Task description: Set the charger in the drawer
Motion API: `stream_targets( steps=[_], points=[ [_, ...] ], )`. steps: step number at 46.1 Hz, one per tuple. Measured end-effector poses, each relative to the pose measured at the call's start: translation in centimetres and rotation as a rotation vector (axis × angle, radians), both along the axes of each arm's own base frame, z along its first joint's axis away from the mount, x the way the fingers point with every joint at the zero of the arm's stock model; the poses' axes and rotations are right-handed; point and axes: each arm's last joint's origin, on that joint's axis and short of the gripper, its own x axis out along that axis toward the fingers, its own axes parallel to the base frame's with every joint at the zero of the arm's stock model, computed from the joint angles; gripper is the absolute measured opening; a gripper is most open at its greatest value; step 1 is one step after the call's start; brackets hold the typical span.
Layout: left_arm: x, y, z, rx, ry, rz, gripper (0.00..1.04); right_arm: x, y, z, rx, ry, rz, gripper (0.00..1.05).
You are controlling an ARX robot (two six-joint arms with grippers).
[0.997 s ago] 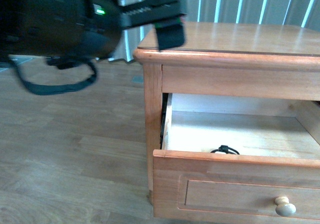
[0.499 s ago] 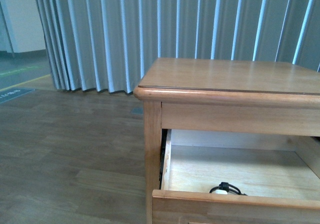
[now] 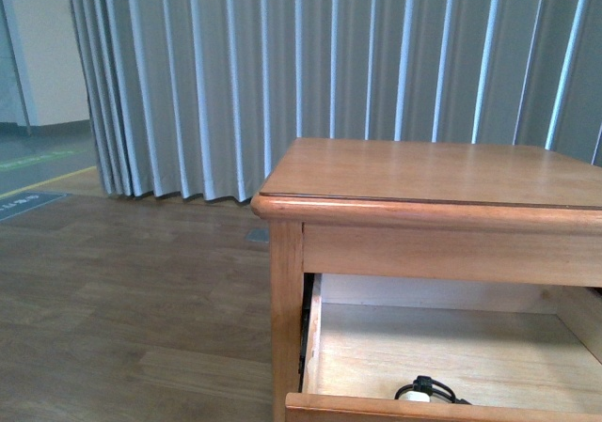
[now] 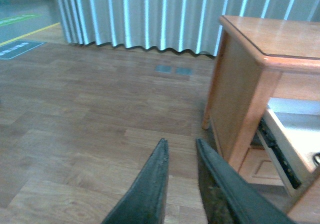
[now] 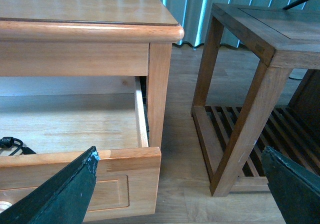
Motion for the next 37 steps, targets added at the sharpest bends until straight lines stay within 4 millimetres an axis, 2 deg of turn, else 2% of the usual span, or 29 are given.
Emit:
stream_targets(
  steps=[4, 9, 24, 30, 37],
  points=[
    [-0.2, 0.1, -0.5, 0.0, -0.005, 0.003, 0.04, 0.0, 0.0, 0.0, 0.0, 0.0, 0.0, 0.96],
    [-1.1, 0.1, -1.3, 0.007, -0.002, -0.001, 0.04, 0.0, 0.0, 0.0, 0.0, 0.0, 0.0, 0.96],
    [-1.2, 0.1, -2.3, 0.011, -0.002, 0.003, 0.04, 0.0, 0.0, 0.0, 0.0, 0.0, 0.0, 0.96],
    [-1.2, 0.1, -2.6, 0.011, -0.002, 0.002, 0.04, 0.0, 0.2, -0.6, -0.024, 0.07, 0.15, 0.96],
    [-1.2, 0.1, -3.6, 0.011, -0.008, 0.0, 0.04, 0.3, 0.8, -1.3, -0.041, 0.172, 0.208, 0.96]
  ],
)
